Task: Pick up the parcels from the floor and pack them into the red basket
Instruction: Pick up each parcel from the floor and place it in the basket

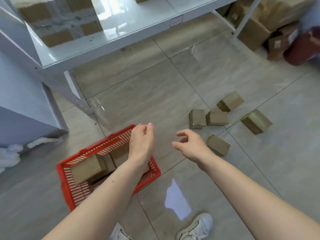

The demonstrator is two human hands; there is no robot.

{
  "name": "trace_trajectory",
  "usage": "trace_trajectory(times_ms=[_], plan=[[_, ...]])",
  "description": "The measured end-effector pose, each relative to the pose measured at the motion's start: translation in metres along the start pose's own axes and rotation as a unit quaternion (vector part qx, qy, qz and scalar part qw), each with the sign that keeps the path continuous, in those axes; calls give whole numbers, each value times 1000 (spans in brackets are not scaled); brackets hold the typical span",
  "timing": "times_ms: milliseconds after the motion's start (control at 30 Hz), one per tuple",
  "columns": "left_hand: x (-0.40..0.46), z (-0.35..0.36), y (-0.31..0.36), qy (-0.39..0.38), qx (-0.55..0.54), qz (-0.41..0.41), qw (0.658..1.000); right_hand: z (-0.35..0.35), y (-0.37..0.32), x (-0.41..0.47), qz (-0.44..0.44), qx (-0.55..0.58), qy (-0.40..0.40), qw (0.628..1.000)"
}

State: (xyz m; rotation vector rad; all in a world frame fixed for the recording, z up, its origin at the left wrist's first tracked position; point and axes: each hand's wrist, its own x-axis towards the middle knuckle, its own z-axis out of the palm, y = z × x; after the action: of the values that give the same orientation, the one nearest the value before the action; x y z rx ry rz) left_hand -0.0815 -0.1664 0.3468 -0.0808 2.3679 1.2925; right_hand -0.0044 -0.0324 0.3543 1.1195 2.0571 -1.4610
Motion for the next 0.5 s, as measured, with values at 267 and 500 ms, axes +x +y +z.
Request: trace_trajectory(times_ms=[267,500], plan=[[-45,164,69,-35,-20,-23,999,-157,98,18,35,23,38,998],[-55,259,96,-78,7,-11,997,-253,165,47,94,75,85,989]])
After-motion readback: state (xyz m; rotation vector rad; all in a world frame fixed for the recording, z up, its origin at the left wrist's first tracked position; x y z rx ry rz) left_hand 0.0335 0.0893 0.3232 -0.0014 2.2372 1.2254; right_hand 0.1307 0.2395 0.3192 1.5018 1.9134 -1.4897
